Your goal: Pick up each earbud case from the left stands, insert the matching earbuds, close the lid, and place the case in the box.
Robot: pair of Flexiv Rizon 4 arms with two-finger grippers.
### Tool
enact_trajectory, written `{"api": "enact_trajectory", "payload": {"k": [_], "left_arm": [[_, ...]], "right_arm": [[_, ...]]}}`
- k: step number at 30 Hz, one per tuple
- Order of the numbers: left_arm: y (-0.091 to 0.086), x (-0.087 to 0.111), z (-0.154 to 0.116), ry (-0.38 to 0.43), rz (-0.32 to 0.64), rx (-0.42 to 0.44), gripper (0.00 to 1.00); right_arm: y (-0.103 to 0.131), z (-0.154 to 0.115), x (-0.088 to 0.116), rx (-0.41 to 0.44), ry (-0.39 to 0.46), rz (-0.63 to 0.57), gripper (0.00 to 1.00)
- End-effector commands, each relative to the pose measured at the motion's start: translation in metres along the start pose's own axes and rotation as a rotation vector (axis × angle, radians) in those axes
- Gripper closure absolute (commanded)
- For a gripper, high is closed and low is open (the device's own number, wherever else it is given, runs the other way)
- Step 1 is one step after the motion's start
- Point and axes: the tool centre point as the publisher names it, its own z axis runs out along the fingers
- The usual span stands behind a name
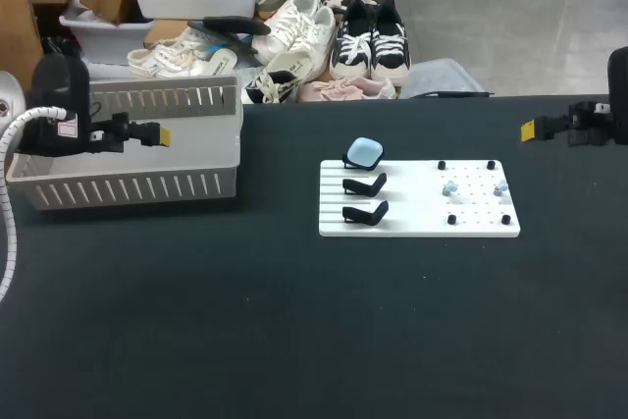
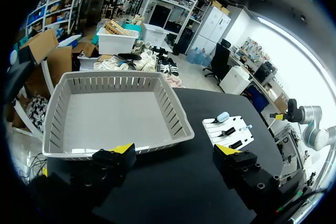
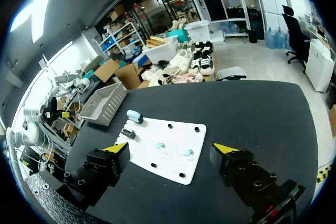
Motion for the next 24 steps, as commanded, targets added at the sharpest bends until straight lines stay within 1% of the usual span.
{"api": "enact_trajectory", "payload": {"k": [1, 24], "left_arm": [[-0.0002, -0.0015, -0.0001, 0.006, 0.0, -0.002, 0.0], [-0.0002, -0.0015, -0.0001, 0.006, 0.0, -0.002, 0.0]], "right_arm": [[-0.0007, -0.0001, -0.0004, -0.002, 0.002, -0.001, 0.0], [-0.0007, -0.0001, -0.0004, -0.002, 0.002, -0.001, 0.0]]}}
